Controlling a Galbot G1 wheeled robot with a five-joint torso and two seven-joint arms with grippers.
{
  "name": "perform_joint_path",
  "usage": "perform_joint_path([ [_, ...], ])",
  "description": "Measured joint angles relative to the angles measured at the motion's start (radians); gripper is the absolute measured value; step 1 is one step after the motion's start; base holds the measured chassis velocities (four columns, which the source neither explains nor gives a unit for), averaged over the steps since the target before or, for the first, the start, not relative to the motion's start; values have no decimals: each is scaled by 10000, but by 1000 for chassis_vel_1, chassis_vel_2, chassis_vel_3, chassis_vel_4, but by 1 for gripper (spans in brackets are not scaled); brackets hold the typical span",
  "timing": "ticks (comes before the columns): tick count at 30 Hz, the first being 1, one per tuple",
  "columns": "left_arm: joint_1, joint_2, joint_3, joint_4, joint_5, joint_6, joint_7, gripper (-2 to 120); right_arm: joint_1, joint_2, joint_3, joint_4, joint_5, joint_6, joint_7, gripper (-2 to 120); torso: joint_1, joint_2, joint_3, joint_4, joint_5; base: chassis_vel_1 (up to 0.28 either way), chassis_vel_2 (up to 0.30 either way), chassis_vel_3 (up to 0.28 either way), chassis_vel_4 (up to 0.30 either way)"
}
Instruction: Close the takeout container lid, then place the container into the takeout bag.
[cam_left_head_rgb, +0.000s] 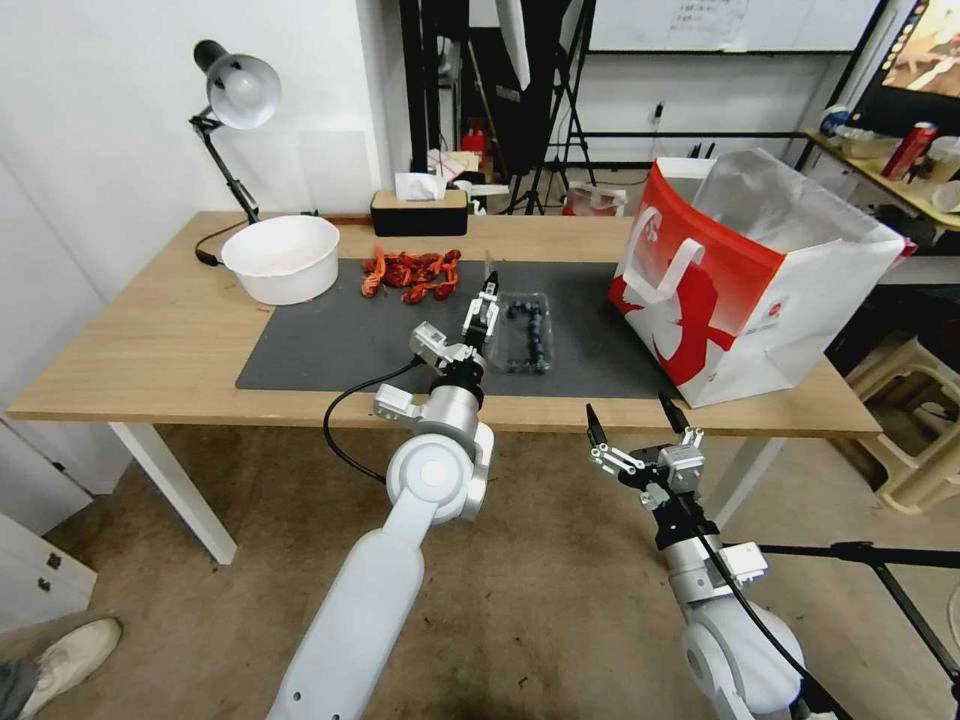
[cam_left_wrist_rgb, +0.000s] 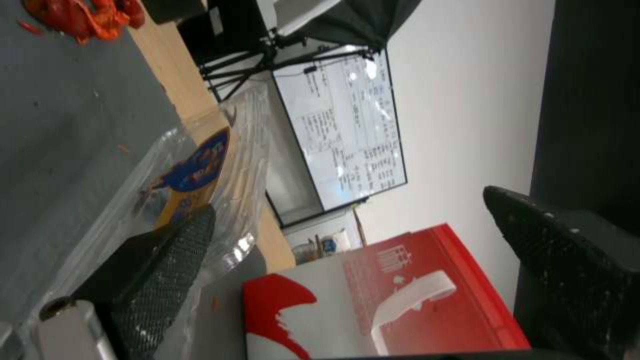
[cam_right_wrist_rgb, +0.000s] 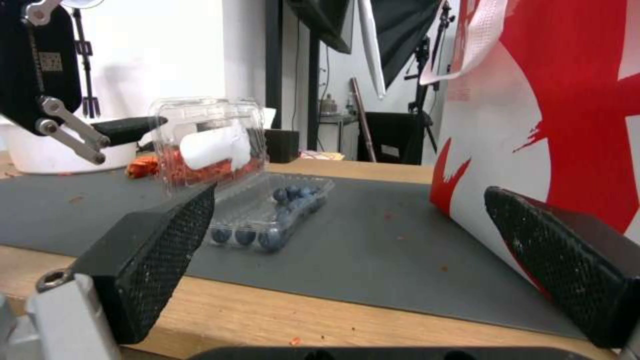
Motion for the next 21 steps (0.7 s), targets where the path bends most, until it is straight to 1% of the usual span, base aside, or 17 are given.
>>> perform_joint_path([
  [11,-452,262,377,323,218,820,148,100,-28,8,30,-42,-28,72,10,100,0,0,0,0,0,0,0,0,0],
  [18,-752,245,686,638,227,951,168,100,-23,40,32,-45,-40,77,10,100,-1,0,0,-1,0,0,0,0,0],
  [20,-965,165,852,901,227,998,180,100,5,63,-3,-57,-48,77,10,100,0,0,0,0,1,0,0,0,0],
  [21,-965,165,852,901,227,998,180,100,5,63,-3,-57,-48,77,10,100,0,0,0,0,1,0,0,0,0],
])
